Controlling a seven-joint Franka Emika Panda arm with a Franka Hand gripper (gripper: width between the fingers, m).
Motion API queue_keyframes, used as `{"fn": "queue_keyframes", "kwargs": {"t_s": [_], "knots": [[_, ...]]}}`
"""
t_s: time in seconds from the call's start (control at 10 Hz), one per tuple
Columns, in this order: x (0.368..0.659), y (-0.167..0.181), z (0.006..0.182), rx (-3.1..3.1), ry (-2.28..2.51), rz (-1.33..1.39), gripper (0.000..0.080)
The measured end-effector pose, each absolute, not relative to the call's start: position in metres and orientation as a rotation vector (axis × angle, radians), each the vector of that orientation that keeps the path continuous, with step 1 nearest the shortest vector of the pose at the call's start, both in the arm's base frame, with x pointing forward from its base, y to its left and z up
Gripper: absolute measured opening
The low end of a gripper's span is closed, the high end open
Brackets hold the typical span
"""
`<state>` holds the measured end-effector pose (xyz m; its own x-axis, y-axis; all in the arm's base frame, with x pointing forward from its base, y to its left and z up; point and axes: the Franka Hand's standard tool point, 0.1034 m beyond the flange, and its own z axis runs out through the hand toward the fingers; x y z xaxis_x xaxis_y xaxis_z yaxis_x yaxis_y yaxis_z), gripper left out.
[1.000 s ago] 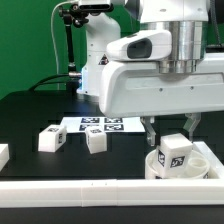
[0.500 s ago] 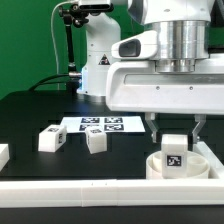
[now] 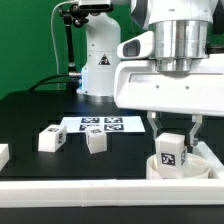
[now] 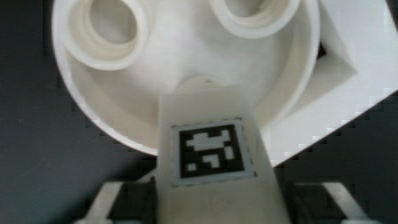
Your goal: Assemble stool
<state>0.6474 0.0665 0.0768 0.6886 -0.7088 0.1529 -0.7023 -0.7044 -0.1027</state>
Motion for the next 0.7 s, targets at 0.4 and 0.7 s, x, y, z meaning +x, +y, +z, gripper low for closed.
{"fn": "queue_keyframes", "kwargs": {"t_s": [0.4, 0.7], "knots": [[0.6450, 0.0645, 0.0758, -2.770, 1.358, -0.251, 0.0482], [0.6419, 0.0708, 0.0791, -2.911, 1.170, -0.192, 0.0639]]}}
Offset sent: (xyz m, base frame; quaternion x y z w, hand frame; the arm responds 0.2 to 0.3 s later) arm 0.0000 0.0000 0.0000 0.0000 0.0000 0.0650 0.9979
